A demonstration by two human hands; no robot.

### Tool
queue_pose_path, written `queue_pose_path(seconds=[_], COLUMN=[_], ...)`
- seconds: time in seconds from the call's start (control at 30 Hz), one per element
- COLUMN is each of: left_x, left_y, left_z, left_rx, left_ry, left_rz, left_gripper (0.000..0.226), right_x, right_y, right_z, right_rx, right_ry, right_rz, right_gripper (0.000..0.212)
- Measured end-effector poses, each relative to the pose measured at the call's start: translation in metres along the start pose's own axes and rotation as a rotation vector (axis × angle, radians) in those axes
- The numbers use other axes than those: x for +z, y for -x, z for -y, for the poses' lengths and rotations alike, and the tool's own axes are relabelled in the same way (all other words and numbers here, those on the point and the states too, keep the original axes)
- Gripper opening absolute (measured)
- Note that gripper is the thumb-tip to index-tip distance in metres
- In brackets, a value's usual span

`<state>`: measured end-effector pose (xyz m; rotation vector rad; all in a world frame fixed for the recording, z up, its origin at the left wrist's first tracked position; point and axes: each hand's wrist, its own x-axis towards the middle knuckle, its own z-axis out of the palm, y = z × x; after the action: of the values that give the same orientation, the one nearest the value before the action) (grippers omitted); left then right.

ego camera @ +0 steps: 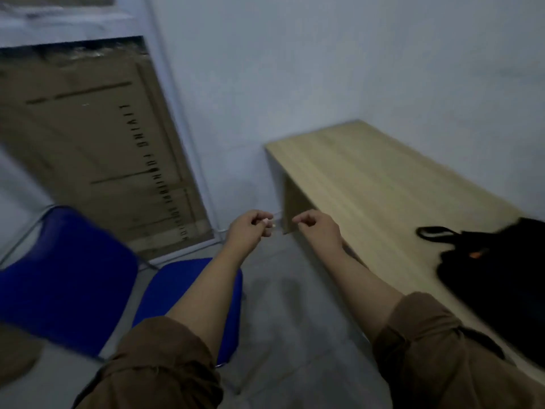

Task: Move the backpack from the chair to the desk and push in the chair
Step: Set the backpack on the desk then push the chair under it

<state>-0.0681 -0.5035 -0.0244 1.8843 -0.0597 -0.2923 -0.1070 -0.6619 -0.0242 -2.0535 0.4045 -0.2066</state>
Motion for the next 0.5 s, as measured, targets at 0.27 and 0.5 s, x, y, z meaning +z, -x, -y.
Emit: queue_pose_path(seconds=[0.27, 0.5], left_x=[-0.233, -0.376], left_y=[0.059, 0.094], left_z=[0.088, 0.149], left_rx=[-0.111, -0.166], left_ry=[-0.009, -0.019], left_rz=[-0.261, -0.446], left_gripper=[0.024, 0.025], right_x=[0.221, 0.351], right_y=[0.06, 0.105], right_z=[0.096, 0.171], right_rx=[-0.05, -0.094], right_ry=[-0.105, -0.118], right_rz=[0.268, 0.437], right_gripper=[0.018, 0.018])
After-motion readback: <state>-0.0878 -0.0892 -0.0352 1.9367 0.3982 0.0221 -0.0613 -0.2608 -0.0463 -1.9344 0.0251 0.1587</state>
